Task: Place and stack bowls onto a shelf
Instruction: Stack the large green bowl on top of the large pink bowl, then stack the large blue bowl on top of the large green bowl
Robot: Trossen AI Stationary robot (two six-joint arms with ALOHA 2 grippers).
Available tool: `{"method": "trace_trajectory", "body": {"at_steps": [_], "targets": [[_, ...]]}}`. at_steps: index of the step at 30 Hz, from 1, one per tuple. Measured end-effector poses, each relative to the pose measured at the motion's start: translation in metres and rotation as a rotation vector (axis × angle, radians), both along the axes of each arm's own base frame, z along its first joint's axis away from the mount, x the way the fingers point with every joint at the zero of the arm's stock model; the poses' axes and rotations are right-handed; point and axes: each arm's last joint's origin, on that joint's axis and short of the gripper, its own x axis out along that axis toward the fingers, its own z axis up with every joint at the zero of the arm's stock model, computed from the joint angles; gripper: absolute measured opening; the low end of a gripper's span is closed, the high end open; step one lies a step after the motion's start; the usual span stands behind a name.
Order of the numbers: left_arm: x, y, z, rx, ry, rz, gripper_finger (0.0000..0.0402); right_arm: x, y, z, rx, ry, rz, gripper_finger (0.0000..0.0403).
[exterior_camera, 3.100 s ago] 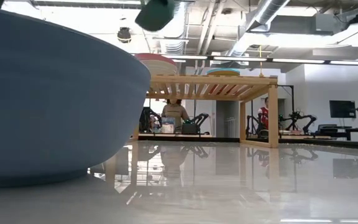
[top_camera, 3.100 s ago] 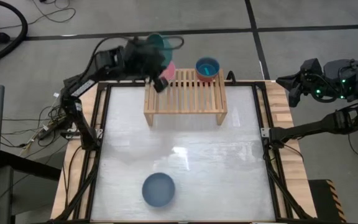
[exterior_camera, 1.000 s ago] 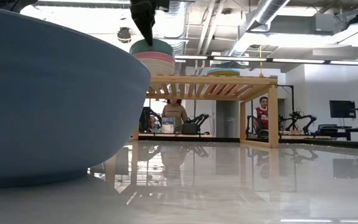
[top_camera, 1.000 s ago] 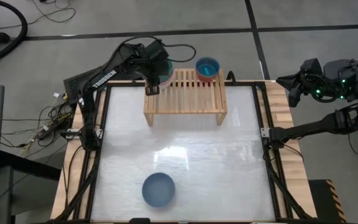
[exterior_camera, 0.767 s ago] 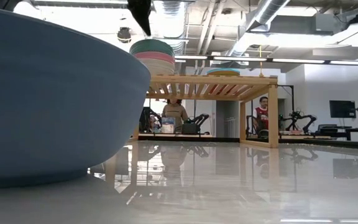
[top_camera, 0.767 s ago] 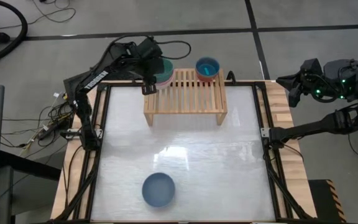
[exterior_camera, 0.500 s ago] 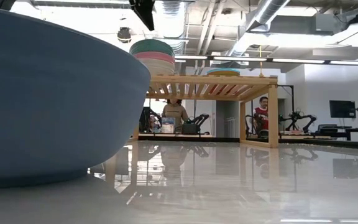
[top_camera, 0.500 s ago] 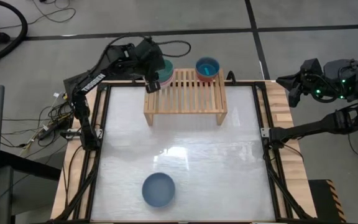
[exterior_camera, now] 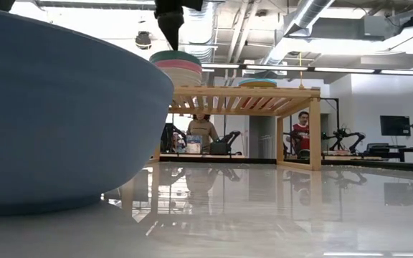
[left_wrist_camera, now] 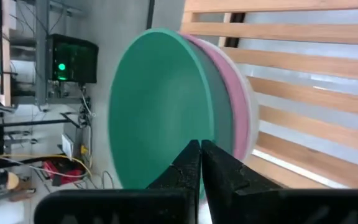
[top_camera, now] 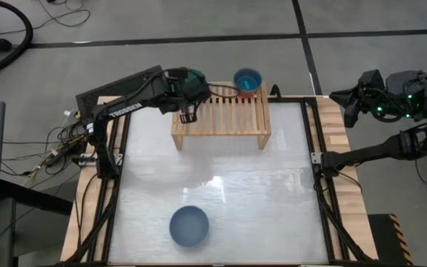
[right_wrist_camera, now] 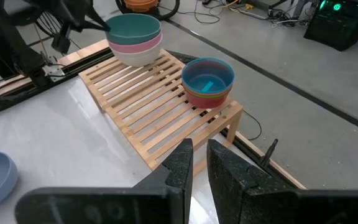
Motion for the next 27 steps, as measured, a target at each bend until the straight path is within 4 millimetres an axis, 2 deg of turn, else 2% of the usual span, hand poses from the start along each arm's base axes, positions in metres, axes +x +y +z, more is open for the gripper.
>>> {"method": "trace_trajectory", "body": {"at_steps": [6,16,21,23,27], "targets": [[0.001,0.000,0.000,-0.009,-0.066,0.052,0.0001,0.000,0.000,0.000,0.000,0.000,0.000,0.0076],[0.000,-0.001,-0.002,-0.107,-0.091,0.039,0.0000,0.000,0.000,0.000,0.001,0.000,0.001,0.0076],[0.000,-0.002,0.000,-0.090,-0.095,0.036,0.0000,0.000,0.000,0.000,0.002,-0.001,0.002,0.0076],[-0.002,-0.005,0.005,-0.082,-0.111,0.028,0.0000,0.000,0.000,0.000,0.002,0.000,0.002,0.0076],[-0.009,-0.020,0.036,-0.107,-0.240,-0.023,0.0001,0.000,0.000,0.000,0.002,0.000,0.003,0.0076]]}}
